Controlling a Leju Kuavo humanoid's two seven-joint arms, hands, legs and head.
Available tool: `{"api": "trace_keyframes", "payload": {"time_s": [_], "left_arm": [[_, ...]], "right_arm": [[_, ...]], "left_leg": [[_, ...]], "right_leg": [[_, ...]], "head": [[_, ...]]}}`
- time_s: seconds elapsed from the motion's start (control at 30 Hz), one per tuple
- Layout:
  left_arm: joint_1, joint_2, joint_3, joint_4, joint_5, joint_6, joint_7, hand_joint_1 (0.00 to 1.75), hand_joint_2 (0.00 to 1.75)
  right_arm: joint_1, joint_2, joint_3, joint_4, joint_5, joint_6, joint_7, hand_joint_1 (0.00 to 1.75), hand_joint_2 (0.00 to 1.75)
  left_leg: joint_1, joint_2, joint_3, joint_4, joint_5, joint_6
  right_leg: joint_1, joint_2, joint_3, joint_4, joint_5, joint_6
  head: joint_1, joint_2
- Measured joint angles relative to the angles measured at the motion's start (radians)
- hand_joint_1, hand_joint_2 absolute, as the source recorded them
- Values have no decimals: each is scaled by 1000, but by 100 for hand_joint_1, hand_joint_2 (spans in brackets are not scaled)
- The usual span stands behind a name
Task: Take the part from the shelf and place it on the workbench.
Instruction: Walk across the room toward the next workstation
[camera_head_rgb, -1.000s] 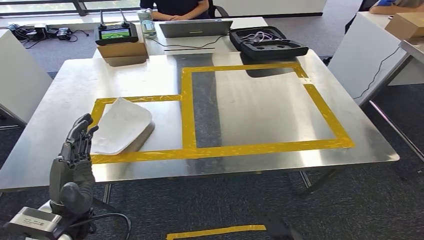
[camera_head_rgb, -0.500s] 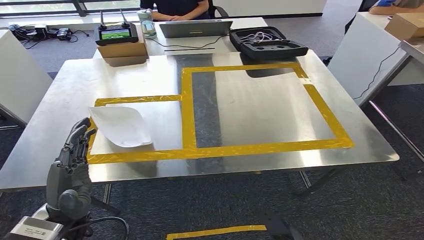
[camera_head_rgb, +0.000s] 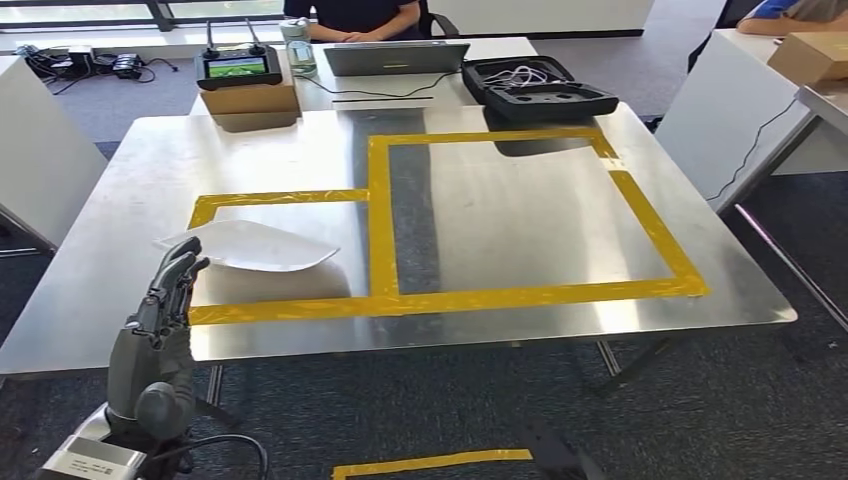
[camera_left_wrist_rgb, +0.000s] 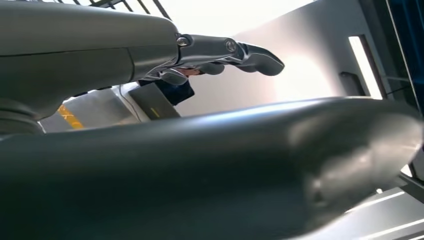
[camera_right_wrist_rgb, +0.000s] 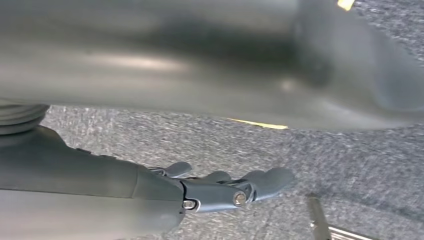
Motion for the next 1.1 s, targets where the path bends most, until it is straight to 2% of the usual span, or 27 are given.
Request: {"api": "trace_keyframes", "payload": {"time_s": [0.03, 0.1, 0.13, 0.17, 0.23, 0.3, 0.37, 0.43, 0.47, 0.5, 0.53, 0.63, 0.67, 0.73, 0.8, 0.83, 0.87, 0.93, 0.97, 1.0, 1.03, 1.07, 1.1], "left_arm": [[-1, 0, -2, 2, 0, 0, 0, 0, 0], [-5, 1, -6, 4, 1, 0, 0, 0, 0], [-7, 1, -8, 5, 1, 0, 1, 0, 0], [-10, 1, -9, 5, 2, 0, 2, 0, 0], [-14, 1, -11, 5, 2, 0, 3, 0, 0], [-16, 1, -13, 6, 2, 0, 3, 0, 0], [-19, 2, -14, 6, 2, 0, 3, 0, 0], [-21, 5, -18, 8, 2, 0, 3, 0, 0], [-21, 7, -20, 9, 3, 0, 3, 0, 0], [-21, 9, -22, 9, 3, 0, 3, 0, 0], [-21, 11, -24, 10, 4, 0, 3, 0, 0], [-26, 13, -27, 10, 5, 5, 5, 0, 0], [-28, 13, -28, 9, 6, 8, 7, 0, 0], [-31, 14, -31, 9, 8, 12, 9, 0, 0], [-33, 14, -33, 9, 11, 15, 9, 0, 0], [-34, 14, -34, 9, 12, 16, 10, 0, 0], [-35, 14, -35, 9, 12, 17, 10, 0, 0], [-36, 14, -38, 11, 14, 18, 12, 0, 0], [-35, 14, -39, 13, 14, 19, 14, 0, 0], [-34, 15, -40, 15, 16, 21, 15, 0, 0], [-32, 15, -40, 17, 18, 24, 16, 0, 0], [-30, 16, -40, 19, 21, 27, 17, 0, 0], [-27, 17, -40, 20, 22, 30, 17, 0, 0]], "right_arm": [[0, 0, 0, 0, 0, 0, 0, 0, 0], [-1, 0, 0, 0, 0, 0, 0, 0, 0], [-3, 0, 0, 0, 0, 0, -1, 0, 0], [-3, 0, -1, 0, 0, 0, -1, 0, 0], [-3, 0, -1, 0, 0, 1, -1, 0, 0], [-3, 0, -1, 0, 0, 1, -1, 0, 0], [-3, 0, -1, 0, 0, 2, -1, 0, 0], [-1, 0, -1, 0, -2, 2, -1, 0, 0], [0, 0, -1, 0, -3, 2, -1, 0, 0], [1, 0, -1, 0, -4, 2, -1, 0, 0], [2, 0, -1, 0, -4, 2, -2, 0, 0], [2, 0, -1, -1, -3, 2, -1, 0, 0], [1, 0, -1, -1, -2, 2, -1, 0, 0], [0, -1, -1, -2, 1, 3, 1, 0, 0], [-1, -1, -1, -2, 3, 5, 2, 0, 0], [-1, -1, -1, -2, 4, 6, 3, 0, 0], [-1, -1, -1, -2, 5, 6, 4, 0, 0], [-1, -1, -1, -2, 7, 11, 6, 0, 0], [0, -1, -1, -2, 8, 14, 7, 0, 0], [1, -2, -1, -2, 10, 17, 7, 0, 0], [2, -2, 0, -2, 12, 19, 7, 0, 0], [2, -2, 0, -2, 15, 20, 7, 0, 0], [2, -2, 0, -2, 17, 21, 7, 0, 0]], "left_leg": [[4, 0, -2, 5, -2, -4], [10, -1, -8, 20, -9, -19], [11, -2, -13, 29, -13, -28], [11, -3, -17, 35, -15, -37], [10, -5, -21, 38, -13, -51], [13, -5, -25, 48, -23, -62], [13, -3, -53, 122, -78, -66], [11, -3, -103, 247, -151, -64], [10, -3, -118, 292, -171, -62], [8, -3, -119, 306, -173, -58], [6, -3, -100, 283, -157, -52], [-8, -1, 9, 94, -89, -26], [-12, 0, 28, 54, -78, -20], [-18, 1, 30, 37, -69, -12], [-16, 2, 25, 29, -52, -1], [-14, 3, 20, 25, -42, 6], [-11, 4, 14, 21, -33, 10], [-11, 6, -3, 22, -22, 15], [-11, 7, -11, 23, -16, 14], [-11, 7, -19, 25, -11, 13], [-11, 8, -26, 26, -7, 11], [-10, 8, -30, 29, -4, 9], [-10, 8, -34, 32, -2, 6]], "right_leg": [[-5, -1, 20, -35, 25, 5], [-12, -1, 86, -160, 79, 15], [-14, 2, 109, -205, 92, 11], [-13, 5, 118, -227, 94, 3], [-9, 9, 112, -226, 93, -21], [-7, 7, 107, -226, 99, -37], [-7, 5, 100, -227, 106, -50], [-2, 2, 89, -227, 112, -58], [1, 1, 83, -227, 116, -60], [5, 0, 77, -226, 120, -62], [8, 0, 71, -225, 125, -62], [14, 1, 60, -224, 139, -56], [15, 0, 59, -225, 143, -51], [12, -1, 59, -230, 153, -38], [9, -2, 55, -228, 154, -26], [9, -2, 47, -210, 136, -20], [8, -2, 31, -172, 103, -15], [7, -2, -12, -49, 18, -5], [7, -2, -28, 6, -10, -2], [6, -2, -27, 32, -18, 0], [6, -2, -7, 19, -9, 1], [4, -2, 33, -31, 14, 1], [3, -2, 83, -105, 35, 1]], "head": [[0, 0], [1, 0], [1, 0], [1, 0], [1, 0], [0, 0], [0, 0], [0, 0], [0, 0], [0, 0], [0, 0], [0, 0], [0, 0], [-1, 0], [-1, 0], [-1, 0], [0, 0], [1, 0], [1, 0], [1, 0], [1, 0], [1, 0], [1, 0]]}}
